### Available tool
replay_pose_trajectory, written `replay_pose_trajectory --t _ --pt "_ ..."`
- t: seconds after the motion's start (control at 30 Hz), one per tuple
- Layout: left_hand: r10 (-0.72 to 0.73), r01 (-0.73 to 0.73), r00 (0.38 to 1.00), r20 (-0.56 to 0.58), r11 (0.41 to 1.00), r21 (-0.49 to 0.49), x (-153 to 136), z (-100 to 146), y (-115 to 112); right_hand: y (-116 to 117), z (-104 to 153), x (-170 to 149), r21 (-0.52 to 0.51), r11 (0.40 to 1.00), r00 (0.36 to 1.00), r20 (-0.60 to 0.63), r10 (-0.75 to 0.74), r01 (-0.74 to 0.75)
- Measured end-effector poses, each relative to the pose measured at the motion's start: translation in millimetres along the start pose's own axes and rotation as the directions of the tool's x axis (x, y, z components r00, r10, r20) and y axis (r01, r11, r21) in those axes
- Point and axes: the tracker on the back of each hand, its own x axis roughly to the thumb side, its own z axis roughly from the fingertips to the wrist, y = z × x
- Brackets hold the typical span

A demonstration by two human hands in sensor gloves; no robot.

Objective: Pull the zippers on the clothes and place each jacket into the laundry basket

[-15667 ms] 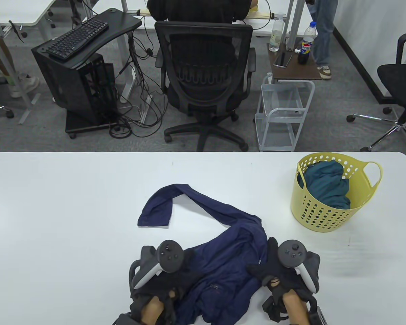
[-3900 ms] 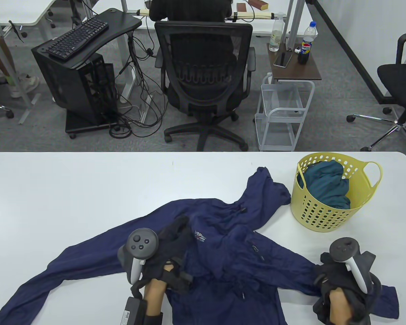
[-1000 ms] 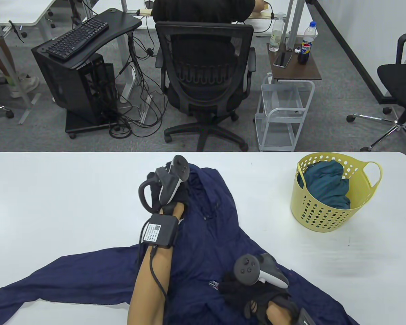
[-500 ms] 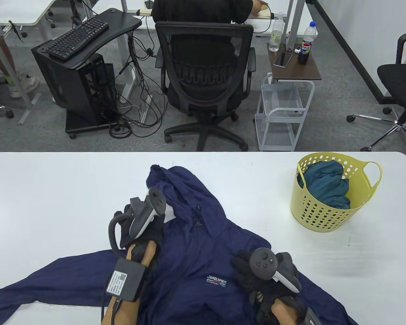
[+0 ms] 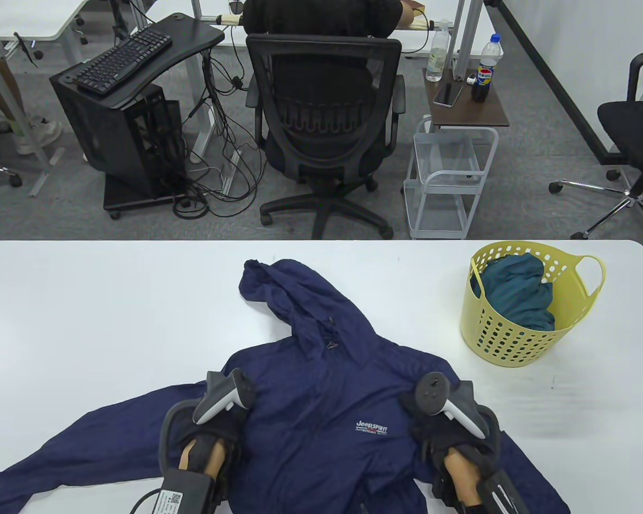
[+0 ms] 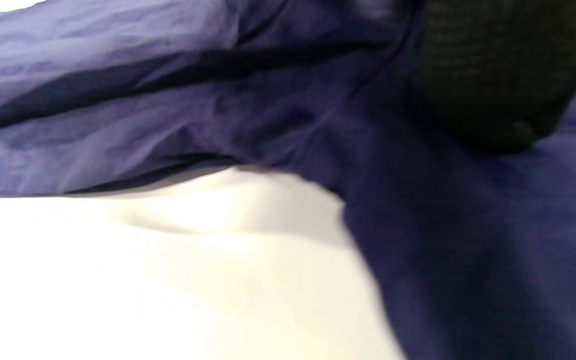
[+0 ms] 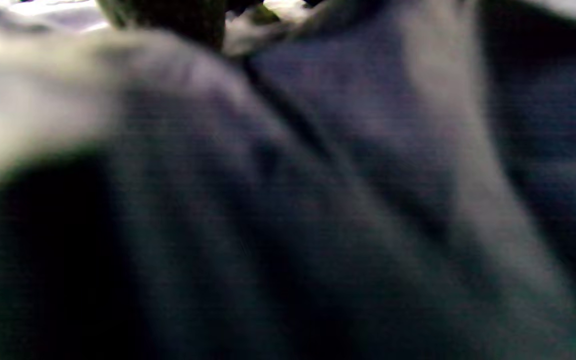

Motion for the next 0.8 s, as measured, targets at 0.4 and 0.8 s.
replay_pose_trajectory --t 0.4,0.8 --pt "-0.088 0.058 0.995 0.045 0.885 0.462 15.4 59.3 19.2 -18.8 73.4 60.8 -0.192 0.981 0.911 0.405 0.077 0.002" --pt "-0.155 0.150 0.980 0.128 0.988 0.048 14.6 23.5 -27.8 46.2 61.6 99.7 0.126 0.926 0.883 0.369 0.290 -0.356"
